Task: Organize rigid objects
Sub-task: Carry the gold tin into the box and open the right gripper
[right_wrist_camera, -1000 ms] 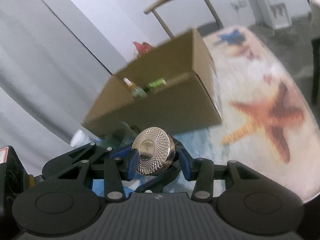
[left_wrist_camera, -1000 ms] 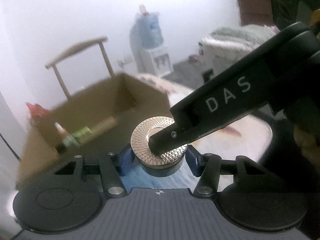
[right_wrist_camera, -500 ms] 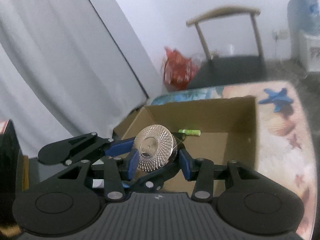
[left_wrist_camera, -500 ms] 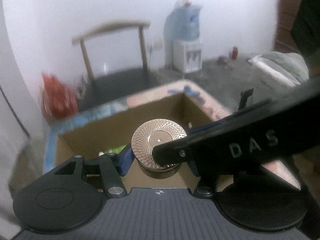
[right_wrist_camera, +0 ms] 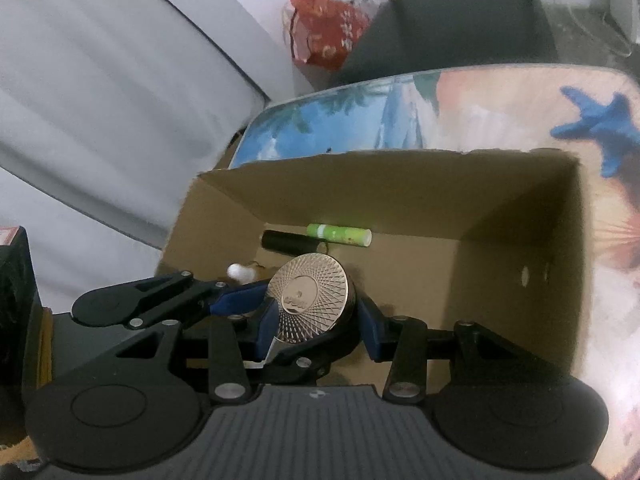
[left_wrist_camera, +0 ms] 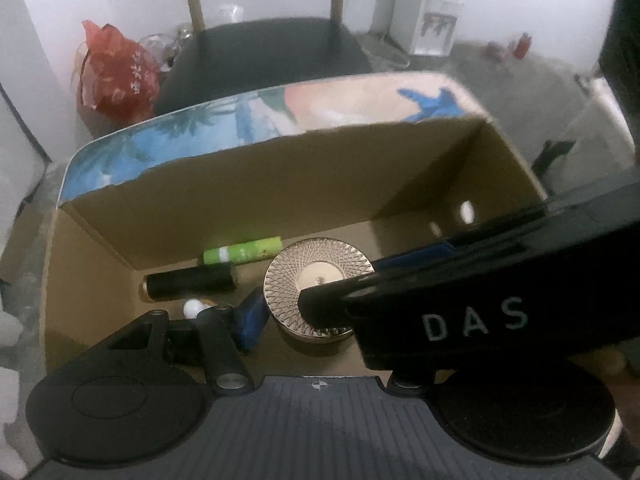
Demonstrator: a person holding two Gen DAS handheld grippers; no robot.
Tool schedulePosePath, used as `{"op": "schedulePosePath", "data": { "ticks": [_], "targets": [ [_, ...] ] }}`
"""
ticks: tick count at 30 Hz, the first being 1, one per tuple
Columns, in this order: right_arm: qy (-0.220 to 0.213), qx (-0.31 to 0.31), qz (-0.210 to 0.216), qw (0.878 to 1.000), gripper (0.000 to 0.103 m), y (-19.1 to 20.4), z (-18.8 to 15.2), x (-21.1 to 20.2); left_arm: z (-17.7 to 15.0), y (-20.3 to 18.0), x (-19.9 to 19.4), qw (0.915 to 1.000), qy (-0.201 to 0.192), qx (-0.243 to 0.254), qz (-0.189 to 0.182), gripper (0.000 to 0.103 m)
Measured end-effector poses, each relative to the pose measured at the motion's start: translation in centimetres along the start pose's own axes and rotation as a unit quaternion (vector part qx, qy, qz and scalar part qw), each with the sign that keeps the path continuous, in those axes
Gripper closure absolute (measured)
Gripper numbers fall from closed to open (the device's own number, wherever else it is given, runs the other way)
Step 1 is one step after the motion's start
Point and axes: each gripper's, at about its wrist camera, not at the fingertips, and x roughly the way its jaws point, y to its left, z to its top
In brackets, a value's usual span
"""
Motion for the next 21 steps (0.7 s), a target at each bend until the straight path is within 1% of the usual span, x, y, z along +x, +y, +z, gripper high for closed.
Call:
{"op": "schedulePosePath", "data": {
  "ticks": [4, 6, 9, 17, 18, 21],
  "targets": [
    [0.017, 0.016, 0.015, 1.000, 0.056, -1.6, 1.1, 1.8, 0.7, -0.2, 1.7, 0.9995, 0.018, 0.013, 0.020, 0.048],
    [0.018, 0.019, 0.019, 0.999, 0.056, -2.0, 1.2, 2.3, 0.7, -0.9, 1.9, 0.9983, 0.016, 0.036, 0.042, 0.048],
    [0.019, 0.023, 0.023, 0.999, 0.056, -2.5, 1.4, 2.6, 0.7, -1.5, 2.1, 0.9967, 0.020, 0.054, 0.057, 0.048],
    [0.026, 0.029, 0.022, 0.999, 0.057, -3.2, 1.8, 3.5, 0.4, -2.3, 2.6, 0.9936, 0.028, 0.076, 0.078, 0.047],
    [0.027, 0.030, 0.023, 0.999, 0.057, -3.3, 1.7, 3.5, 0.4, -2.4, 2.5, 0.9938, 0.029, 0.078, 0.073, 0.046],
    [0.023, 0.031, 0.026, 0.999, 0.057, -3.3, 1.7, 3.4, 0.5, -2.7, 2.0, 0.9933, 0.022, 0.084, 0.076, 0.047]
  ]
}}
